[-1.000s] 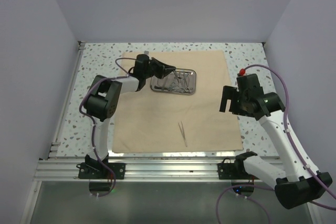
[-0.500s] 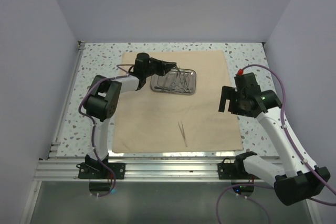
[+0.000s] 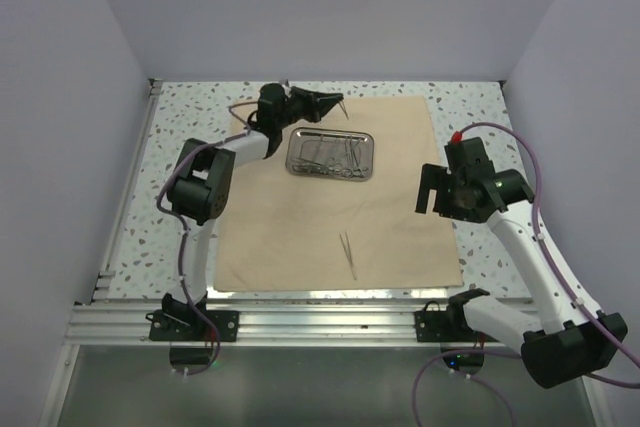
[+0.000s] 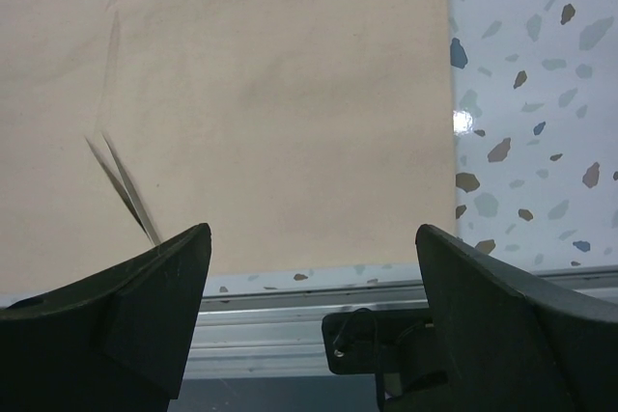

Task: Open and lay out the surgical kit
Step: Pick up the medical item from the container, then place the medical item in the surgical kit.

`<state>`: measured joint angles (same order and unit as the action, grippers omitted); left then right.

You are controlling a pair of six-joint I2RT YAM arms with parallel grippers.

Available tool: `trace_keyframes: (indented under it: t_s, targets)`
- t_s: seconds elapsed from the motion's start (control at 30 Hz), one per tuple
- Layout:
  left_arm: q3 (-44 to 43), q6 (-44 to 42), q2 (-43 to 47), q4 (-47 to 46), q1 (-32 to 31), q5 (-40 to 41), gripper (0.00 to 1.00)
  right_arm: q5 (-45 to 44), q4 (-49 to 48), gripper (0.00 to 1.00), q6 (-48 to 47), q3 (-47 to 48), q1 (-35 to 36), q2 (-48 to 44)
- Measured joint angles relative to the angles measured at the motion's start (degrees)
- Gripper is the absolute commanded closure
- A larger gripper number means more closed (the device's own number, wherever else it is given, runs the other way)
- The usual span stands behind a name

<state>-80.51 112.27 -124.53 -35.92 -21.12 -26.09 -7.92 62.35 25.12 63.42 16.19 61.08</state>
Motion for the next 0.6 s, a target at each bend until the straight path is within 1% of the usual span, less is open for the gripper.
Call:
trace_keyframes:
  t_s: [0.07, 0.1, 0.17, 0.2, 0.23, 0.27, 0.33, 0.4, 0.47, 0.53, 0.6]
  targets:
    - [-9.9, -3.2, -4.3, 2.1, 0.1, -2.8, 1.0, 0.2, 0.0, 0.1, 0.3, 0.0, 0.0, 0.2]
    - [-15.9, -6.3, -6.6, 4.6, 0.1, -4.3, 1.0, 0.2, 0.0, 0.1, 0.3, 0.0, 0.0, 0.2]
    - [-30.6, -15.1, -11.6, 14.7, 0.1, -7.1, 1.0, 0.2, 0.0, 0.1, 0.4, 0.0, 0.0, 0.3]
    - [-36.3, -20.5, -12.9, 20.3, 0.1, -7.8, 1.0, 0.2, 0.0, 0.1, 0.4, 0.0, 0.0, 0.4]
    - [-40.2, -26.1, -13.1, 26.4, 0.1, -8.0, 1.0, 0.2, 0.0, 0.1, 0.4, 0.0, 0.0, 0.4]
    - [-41.9, -31.5, -12.3, 31.3, 0.1, -7.9, 1.0, 0.2, 0.0, 0.1, 0.4, 0.0, 0.0, 0.4]
    - [-40.5, -42.0, -8.3, 40.9, 0.1, -5.8, 1.0, 0.0, 0.1, 0.1, 0.4, 0.1, 0.0, 0.4]
    - [-35.3, -51.5, -2.7, 49.0, -0.4, -1.6, 1.0, -0.2, 0.3, 0.1, 0.3, 0.4, 0.0, 0.4]
    - [-29.7, -58.5, 2.6, 56.6, -1.0, 3.3, 1.0, -0.3, 0.7, 0.09, 0.2, 1.1, 0.0, 0.4]
    - [-22.3, -64.6, 8.2, 61.4, -3.0, 10.0, 1.0, -0.4, 1.1, 0.09, -0.1, 2.2, 0.0, 0.4]
    - [-15.2, -68.3, 12.9, 65.0, -6.4, 15.4, 1.0, -0.5, 1.4, 0.1, -0.4, 3.5, 0.0, 0.5]
